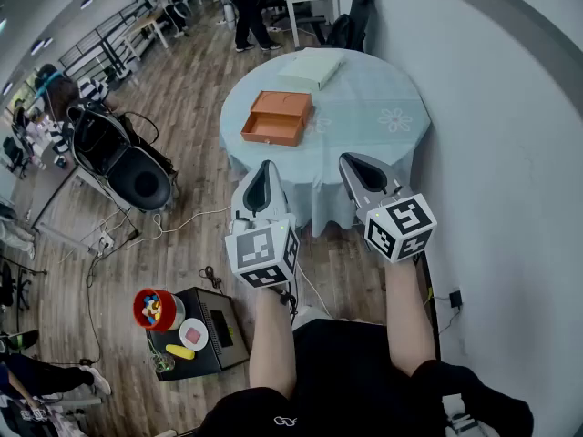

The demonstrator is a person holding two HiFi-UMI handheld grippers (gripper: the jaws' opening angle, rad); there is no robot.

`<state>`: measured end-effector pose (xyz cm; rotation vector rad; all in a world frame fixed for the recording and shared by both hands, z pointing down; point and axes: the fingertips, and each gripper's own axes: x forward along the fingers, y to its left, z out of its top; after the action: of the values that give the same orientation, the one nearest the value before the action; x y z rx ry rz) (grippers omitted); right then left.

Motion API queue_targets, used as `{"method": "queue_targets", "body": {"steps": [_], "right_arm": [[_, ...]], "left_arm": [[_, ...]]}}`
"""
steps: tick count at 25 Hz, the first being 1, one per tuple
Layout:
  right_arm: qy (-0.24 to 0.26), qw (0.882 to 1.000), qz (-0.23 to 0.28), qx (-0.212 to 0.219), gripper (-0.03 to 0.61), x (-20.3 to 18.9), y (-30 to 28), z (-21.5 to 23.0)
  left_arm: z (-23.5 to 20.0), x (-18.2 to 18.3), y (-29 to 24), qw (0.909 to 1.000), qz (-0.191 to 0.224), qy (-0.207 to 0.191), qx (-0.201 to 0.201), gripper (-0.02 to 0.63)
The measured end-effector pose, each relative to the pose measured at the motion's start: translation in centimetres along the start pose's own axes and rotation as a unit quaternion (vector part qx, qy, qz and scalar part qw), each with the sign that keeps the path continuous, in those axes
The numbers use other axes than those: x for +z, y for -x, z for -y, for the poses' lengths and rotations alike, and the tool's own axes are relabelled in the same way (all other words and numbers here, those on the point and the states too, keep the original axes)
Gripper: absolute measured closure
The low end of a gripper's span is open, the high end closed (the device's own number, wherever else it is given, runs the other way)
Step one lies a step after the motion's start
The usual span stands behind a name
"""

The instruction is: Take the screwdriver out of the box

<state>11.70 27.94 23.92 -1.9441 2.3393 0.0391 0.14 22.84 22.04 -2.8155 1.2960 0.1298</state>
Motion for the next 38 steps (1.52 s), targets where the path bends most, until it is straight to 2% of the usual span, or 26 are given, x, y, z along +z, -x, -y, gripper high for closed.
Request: {"method": "queue_targets", "body": {"steps": [4, 11, 17, 24, 26, 31, 34, 38], "right_arm": [[0.008, 0.999, 0.01, -0.031, 0.568, 0.4, 1.0, 1.2], [-0.022, 0.999, 0.017, -0.031, 0.568, 0.4, 2.1, 2.2], [-0.03, 0.999, 0.02, -0.009, 0.568, 0.6, 0.8, 0.9], [-0.025, 1.0, 0.01, 0.006, 0.568, -0.9, -0.9, 0.8], [-0.024, 1.0, 0.008, 0.0, 0.566, -1.3, -2.1, 2.8], [-0.019, 1.0, -0.011, -0.006, 0.566, -1.6, -10.1, 11.6], [-0.008, 1.0, -0.019, -0.014, 0.567, -2.0, -11.9, 13.3], [-0.022, 0.999, -0.022, -0.035, 0.568, -3.4, -14.4, 15.8]], "left_arm": [[0.4, -0.5, 0.5, 1.0, -0.005, 0.002, 0.003, 0.611], [0.6, -0.9, 1.6, 0.9999, -0.012, -0.006, 0.01, 0.611], [-1.5, -0.4, 2.5, 0.9994, -0.011, -0.011, 0.031, 0.611], [-3.8, -2.0, 1.6, 0.9987, -0.016, -0.003, 0.047, 0.611], [-3.9, -2.7, -0.6, 0.9989, -0.017, -0.001, 0.044, 0.611], [-5.1, -4.1, -12.8, 0.9987, -0.029, 0.014, 0.039, 0.611], [-5.8, -5.2, -15.8, 0.9988, -0.027, 0.029, 0.029, 0.611], [-6.5, -6.9, -19.4, 0.9988, -0.039, 0.027, 0.011, 0.611]]}}
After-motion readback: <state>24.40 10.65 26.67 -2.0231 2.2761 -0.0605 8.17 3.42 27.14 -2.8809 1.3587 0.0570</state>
